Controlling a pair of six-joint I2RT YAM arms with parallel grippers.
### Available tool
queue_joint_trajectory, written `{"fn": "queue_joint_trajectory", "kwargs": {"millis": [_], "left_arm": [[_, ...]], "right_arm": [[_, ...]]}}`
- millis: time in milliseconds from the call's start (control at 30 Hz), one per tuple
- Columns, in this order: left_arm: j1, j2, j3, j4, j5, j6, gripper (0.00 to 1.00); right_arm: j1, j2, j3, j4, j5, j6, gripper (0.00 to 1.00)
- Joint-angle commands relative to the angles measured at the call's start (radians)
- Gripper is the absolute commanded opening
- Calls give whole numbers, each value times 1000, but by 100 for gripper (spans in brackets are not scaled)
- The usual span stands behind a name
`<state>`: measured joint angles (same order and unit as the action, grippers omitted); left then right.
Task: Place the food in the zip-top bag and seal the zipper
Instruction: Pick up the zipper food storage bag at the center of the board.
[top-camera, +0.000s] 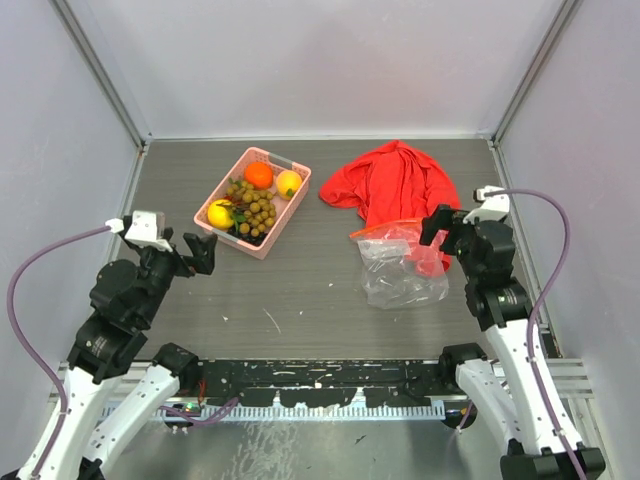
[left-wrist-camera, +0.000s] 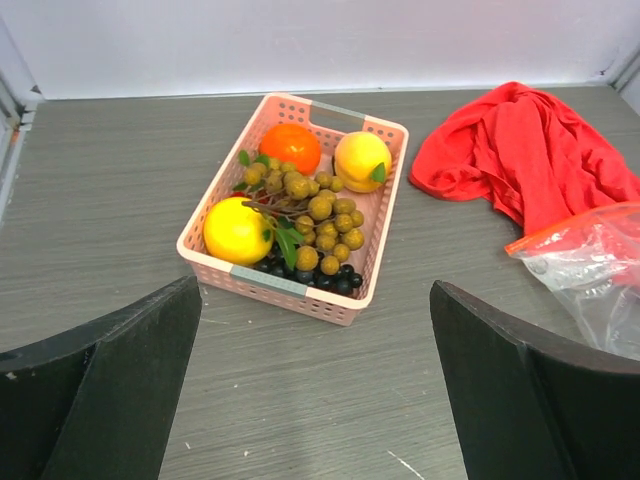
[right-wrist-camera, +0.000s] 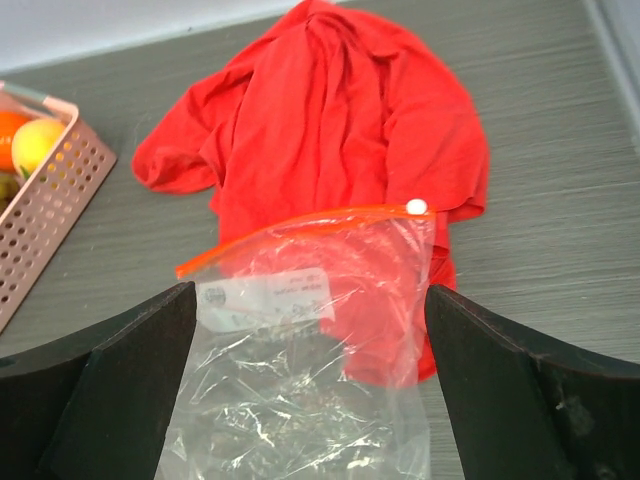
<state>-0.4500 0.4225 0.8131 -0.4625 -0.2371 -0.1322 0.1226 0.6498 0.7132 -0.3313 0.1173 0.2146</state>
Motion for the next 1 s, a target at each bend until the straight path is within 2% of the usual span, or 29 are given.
{"fn": "queue_joint_trajectory", "kwargs": {"millis": [0, 233, 467, 833, 967], "left_arm": [[-3, 53, 69, -39, 80, -30, 98], [-3, 163, 93, -77, 184, -88, 98], [-3, 274, 102, -80, 264, -184, 98], [-3, 405, 127, -74, 369, -307, 98], [-3, 458, 144, -87, 416, -334, 98]], "right_arm": [[4, 75, 65, 5, -133, 15, 100], [38, 272, 93, -10, -245, 7, 100], [177, 486, 140, -36, -104, 6, 100], [220, 728, 220, -25, 8, 30, 100], [220, 800, 219, 4, 5, 33, 95]]}}
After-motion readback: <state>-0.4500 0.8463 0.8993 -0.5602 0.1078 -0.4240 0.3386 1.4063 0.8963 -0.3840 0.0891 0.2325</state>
